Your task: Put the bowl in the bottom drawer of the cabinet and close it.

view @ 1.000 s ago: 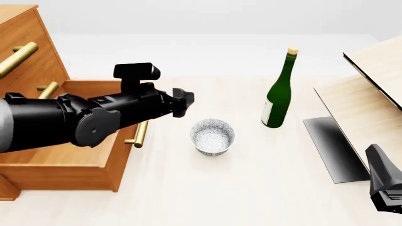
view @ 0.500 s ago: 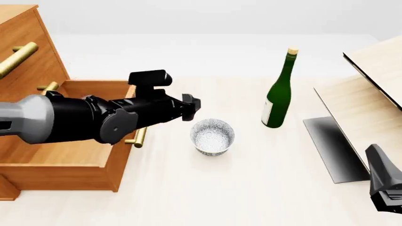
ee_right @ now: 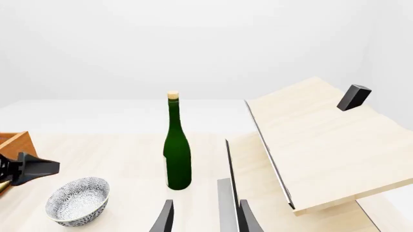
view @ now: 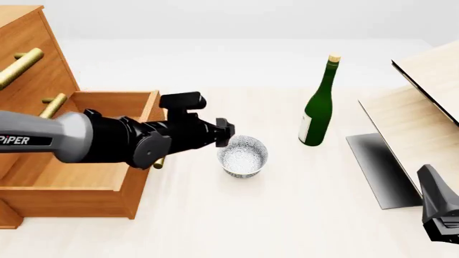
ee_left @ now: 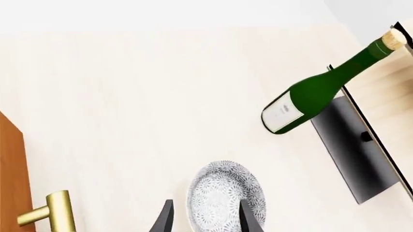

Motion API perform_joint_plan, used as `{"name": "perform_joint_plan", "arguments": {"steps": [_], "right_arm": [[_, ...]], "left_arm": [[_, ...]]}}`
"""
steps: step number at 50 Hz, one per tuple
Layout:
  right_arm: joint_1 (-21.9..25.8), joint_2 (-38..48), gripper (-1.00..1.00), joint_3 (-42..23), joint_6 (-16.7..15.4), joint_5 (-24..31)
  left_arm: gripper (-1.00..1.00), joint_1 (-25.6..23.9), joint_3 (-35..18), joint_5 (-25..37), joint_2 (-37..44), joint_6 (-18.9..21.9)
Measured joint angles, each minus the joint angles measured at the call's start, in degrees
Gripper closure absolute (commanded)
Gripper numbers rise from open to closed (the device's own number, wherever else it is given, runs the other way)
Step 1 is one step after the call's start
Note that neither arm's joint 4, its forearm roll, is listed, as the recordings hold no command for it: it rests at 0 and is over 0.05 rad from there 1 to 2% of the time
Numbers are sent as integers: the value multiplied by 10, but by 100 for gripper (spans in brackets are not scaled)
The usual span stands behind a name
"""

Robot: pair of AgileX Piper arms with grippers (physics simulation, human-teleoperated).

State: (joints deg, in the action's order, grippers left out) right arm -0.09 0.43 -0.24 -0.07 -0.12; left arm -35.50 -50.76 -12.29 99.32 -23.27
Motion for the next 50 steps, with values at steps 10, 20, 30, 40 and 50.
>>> {"name": "perform_joint_plan", "arguments": {"steps": [10,20,30,40,50], "right_arm": [[0,0,-100,0,0,0],[0,0,-100,0,0,0],[0,0,-100,0,0,0],[0,0,-100,0,0,0],[0,0,-100,0,0,0]], "left_arm": [[-100,2,-8,-1,20,-9],[-100,6,-17,-3,40,-14],[-100,5,-23,-9,62,-24],[-100,3,-25,-14,79,-31],[-100,2,-27,-19,96,-38]]}}
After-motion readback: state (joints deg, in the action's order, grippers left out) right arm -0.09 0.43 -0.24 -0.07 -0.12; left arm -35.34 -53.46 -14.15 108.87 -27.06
